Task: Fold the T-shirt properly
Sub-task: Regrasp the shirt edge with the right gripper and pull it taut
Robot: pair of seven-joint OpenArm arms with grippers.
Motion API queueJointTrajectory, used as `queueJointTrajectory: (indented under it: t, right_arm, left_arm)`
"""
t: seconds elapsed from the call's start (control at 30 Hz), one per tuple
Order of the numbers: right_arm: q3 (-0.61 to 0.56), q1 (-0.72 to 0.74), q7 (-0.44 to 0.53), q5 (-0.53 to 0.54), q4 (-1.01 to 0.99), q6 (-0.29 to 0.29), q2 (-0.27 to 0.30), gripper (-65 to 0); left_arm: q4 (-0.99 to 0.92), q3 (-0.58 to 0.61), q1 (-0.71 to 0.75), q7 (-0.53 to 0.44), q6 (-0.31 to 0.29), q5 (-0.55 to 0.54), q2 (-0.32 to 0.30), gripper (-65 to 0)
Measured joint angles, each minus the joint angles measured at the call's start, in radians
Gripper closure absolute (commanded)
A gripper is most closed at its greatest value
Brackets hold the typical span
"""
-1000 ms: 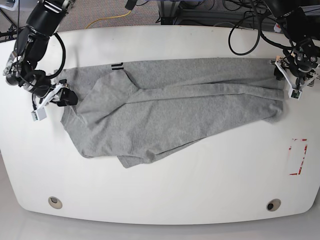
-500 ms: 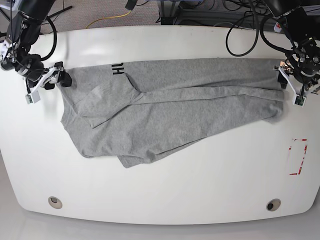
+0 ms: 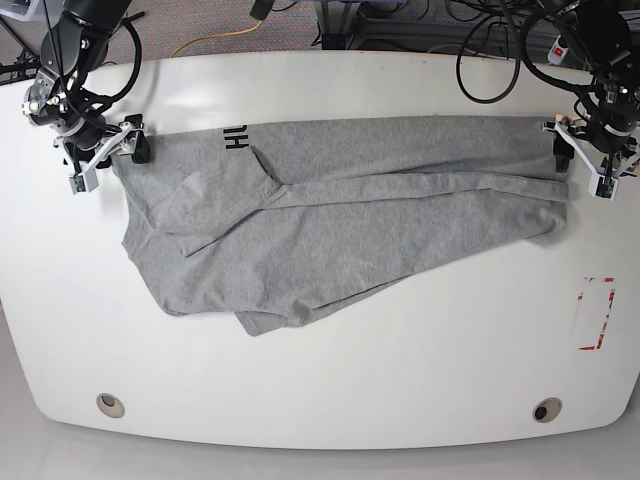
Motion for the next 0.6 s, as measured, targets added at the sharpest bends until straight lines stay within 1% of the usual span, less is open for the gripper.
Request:
queueJointTrajectory:
  t: [0.1,0.17,0.2,0.27,0.33,0.43,0.47,0.53,0.57,0.6]
  right_arm:
    - [0.001,0.002,0.025,-0.042,0.000,0.000,-0.010,-45.8]
    - [0.002,0.002,0.050,-0.056,0.001,-0.002,-0.023,-43.8]
    - [0.002,0.001,0.054,-0.065,0.001,0.000,-0.024,-40.4]
    - [0.002,0.002,0.055,-0.074,0.001,-0.001,-0.032,-31.2]
    - [0.006,0.005,0.055,-0.080,0.002,-0.005,-0.041,-17.8]
    - [0.005,0.004,0.058,-0.076,0.002,-0.003,-0.050,-4.0]
    - [0.005,0.004,0.059,-0.071,0.002,0.000,-0.053,-1.7]
    - [0.002,0.003,0.059,-0.061,0.002,0.000,-0.053,-1.3]
    - [0.002,0.003,0.058,-0.060,0.002,0.000,-0.054,-0.6]
    - [0.002,0.003,0.058,-0.061,0.002,0.000,-0.056,-0.3]
  left_arm:
    - [-0.054,-0.002,0.012,-0.008,0.001,-0.034,-0.010,-49.4]
    - [-0.104,-0.003,0.013,-0.008,0.000,-0.039,-0.008,-49.3]
    - [-0.122,-0.004,0.013,-0.008,0.001,-0.043,-0.008,-49.3]
    - [-0.154,-0.004,0.013,-0.006,0.000,-0.041,-0.007,-49.3]
    - [-0.164,-0.004,0.015,-0.006,0.000,-0.042,-0.007,-49.3]
    - [-0.164,-0.004,0.013,-0.010,0.001,-0.042,-0.008,-49.2]
    - [-0.164,-0.004,0.013,-0.014,0.001,-0.043,-0.007,-48.7]
    - [-0.166,-0.002,0.012,-0.014,0.000,-0.043,-0.007,-44.4]
    - [-0.173,-0.002,0.012,-0.014,0.001,-0.045,-0.007,-41.0]
    - [-0.185,-0.002,0.012,-0.015,0.001,-0.045,-0.007,-35.1]
